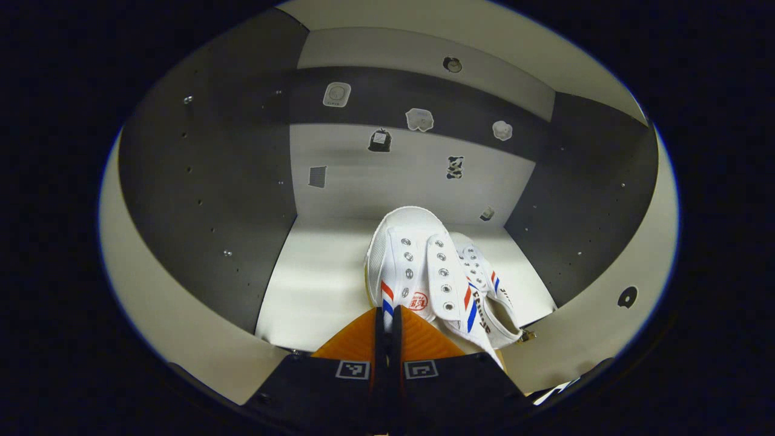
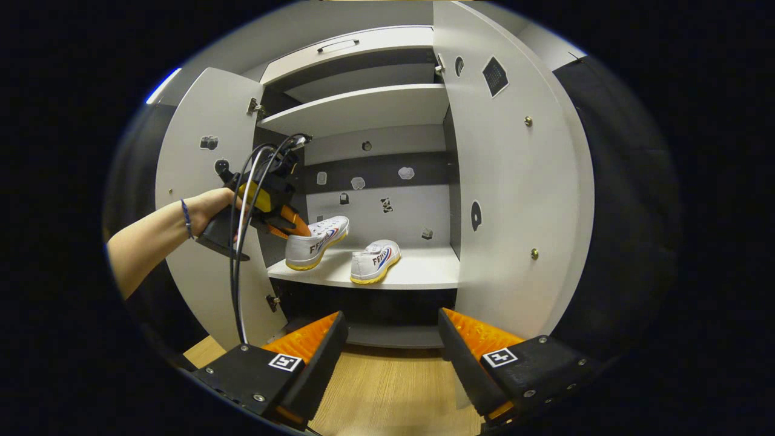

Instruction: Grab one shoe with the right hand and put it into the shoe cabinet, grab the other shoe with the left hand and put it into the shoe cabinet; then close the right door with the right hand and the left door with the left hand.

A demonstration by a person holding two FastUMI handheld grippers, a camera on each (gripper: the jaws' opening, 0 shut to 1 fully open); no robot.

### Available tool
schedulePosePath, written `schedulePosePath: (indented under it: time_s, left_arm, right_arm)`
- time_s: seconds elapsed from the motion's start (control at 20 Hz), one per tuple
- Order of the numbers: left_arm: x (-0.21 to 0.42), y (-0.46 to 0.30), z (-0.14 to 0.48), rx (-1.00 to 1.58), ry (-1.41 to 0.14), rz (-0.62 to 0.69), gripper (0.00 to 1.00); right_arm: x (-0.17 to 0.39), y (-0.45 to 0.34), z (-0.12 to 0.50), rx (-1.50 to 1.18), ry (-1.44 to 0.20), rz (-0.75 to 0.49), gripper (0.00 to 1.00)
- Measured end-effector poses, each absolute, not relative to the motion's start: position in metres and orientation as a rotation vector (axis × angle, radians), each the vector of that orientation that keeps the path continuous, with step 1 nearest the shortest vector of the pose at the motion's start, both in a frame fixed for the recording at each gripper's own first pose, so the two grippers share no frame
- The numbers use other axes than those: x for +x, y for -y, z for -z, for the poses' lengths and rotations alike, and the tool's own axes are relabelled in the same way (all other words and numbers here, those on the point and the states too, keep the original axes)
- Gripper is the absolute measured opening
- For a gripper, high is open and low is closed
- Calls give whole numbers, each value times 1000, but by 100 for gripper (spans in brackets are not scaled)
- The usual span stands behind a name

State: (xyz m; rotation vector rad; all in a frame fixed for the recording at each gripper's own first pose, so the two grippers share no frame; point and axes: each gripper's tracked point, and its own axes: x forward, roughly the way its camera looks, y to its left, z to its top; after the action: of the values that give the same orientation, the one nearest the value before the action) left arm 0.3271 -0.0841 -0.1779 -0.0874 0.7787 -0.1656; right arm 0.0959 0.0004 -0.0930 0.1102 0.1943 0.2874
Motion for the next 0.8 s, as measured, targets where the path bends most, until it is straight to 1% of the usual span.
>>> schedulePosePath:
  time_s: [0.3, 0.5, 0.6, 0.7, 0.8]
  left_arm:
    - [362, 81, 213, -67, -830, 151, 6]
    - [368, 83, 236, -98, -880, 153, 7]
    - [370, 83, 244, -75, -892, 153, 7]
    - [371, 83, 248, -63, -899, 154, 6]
    - [371, 84, 248, -59, -896, 158, 7]
  right_arm:
    - [100, -8, 98, 115, -211, -283, 93]
    - [102, -10, 102, 116, -222, -272, 93]
    - [103, -11, 103, 120, -227, -267, 93]
    - [103, -12, 104, 120, -231, -261, 93]
    - [103, -13, 106, 118, -236, -253, 93]
